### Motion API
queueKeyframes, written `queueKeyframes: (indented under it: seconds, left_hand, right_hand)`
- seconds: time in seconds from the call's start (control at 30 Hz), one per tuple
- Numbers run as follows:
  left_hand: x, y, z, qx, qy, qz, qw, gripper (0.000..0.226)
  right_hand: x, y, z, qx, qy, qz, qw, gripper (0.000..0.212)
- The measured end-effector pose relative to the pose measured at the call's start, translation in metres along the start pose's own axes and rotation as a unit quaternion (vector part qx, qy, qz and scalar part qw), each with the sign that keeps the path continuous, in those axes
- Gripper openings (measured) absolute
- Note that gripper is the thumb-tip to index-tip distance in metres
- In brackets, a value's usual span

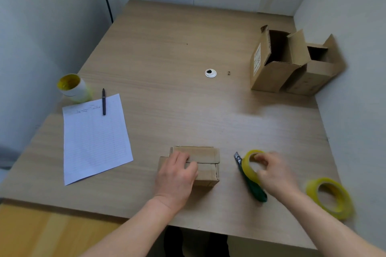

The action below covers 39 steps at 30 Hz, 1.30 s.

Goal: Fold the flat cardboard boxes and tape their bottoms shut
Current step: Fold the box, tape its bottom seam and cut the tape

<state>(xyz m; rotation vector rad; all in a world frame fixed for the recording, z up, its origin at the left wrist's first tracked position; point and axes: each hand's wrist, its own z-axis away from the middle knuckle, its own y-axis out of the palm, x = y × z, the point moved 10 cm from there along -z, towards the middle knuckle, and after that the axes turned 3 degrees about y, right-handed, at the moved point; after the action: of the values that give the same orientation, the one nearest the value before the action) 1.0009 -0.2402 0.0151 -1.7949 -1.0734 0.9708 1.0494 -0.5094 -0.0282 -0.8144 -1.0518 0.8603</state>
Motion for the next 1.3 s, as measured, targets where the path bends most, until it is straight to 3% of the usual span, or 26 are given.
queueKeyframes:
  seconds: [0.07,0.13,0.37,0.5,0.6,0.67,0.77,0.87,1.07,1.1,1.23,1.3]
  left_hand:
    - [0.0,0.0,0.0,-0.002,-0.006,0.006,1.0,0.011]
    - [0.0,-0.001,-0.002,-0.003,-0.01,0.006,1.0,0.013]
    - [0.002,0.002,-0.004,0.033,-0.034,0.014,0.999,0.019]
    - [0.004,0.002,-0.005,0.046,-0.044,0.022,0.998,0.017]
    - [0.004,0.005,-0.006,0.065,-0.046,0.034,0.996,0.02]
    - [0.007,0.008,-0.008,0.071,-0.052,0.053,0.995,0.025]
    - [0.014,0.01,-0.015,0.068,-0.053,0.082,0.993,0.018]
    - [0.023,0.008,-0.02,0.064,-0.064,0.124,0.988,0.017]
    - [0.041,0.012,-0.01,0.089,-0.116,0.214,0.966,0.009]
    - [0.047,0.009,-0.011,0.083,-0.143,0.232,0.958,0.017]
    - [0.07,-0.008,-0.021,0.02,-0.287,0.371,0.883,0.029]
    - [0.064,-0.004,-0.033,0.058,-0.307,0.451,0.836,0.034]
  right_hand:
    - [-0.024,0.007,-0.004,0.054,-0.011,0.149,0.987,0.044]
    - [-0.036,0.011,-0.003,0.07,-0.042,0.223,0.971,0.046]
    - [-0.03,0.017,0.0,0.077,-0.097,0.277,0.953,0.033]
    - [-0.018,0.008,-0.011,0.061,-0.111,0.187,0.974,0.029]
    - [0.017,-0.022,-0.012,0.062,-0.067,-0.081,0.993,0.011]
    - [0.055,-0.038,-0.003,0.082,-0.071,-0.288,0.951,0.021]
    - [0.106,-0.045,0.013,0.129,-0.108,-0.433,0.885,0.032]
    - [0.136,-0.028,0.025,0.171,-0.115,-0.457,0.865,0.023]
    - [0.15,0.005,0.03,0.186,-0.105,-0.415,0.884,0.018]
    - [0.15,0.005,0.029,0.187,-0.11,-0.409,0.887,0.019]
    - [0.152,0.006,0.03,0.186,-0.155,-0.376,0.895,0.029]
    - [0.154,0.007,0.034,0.187,-0.175,-0.367,0.894,0.037]
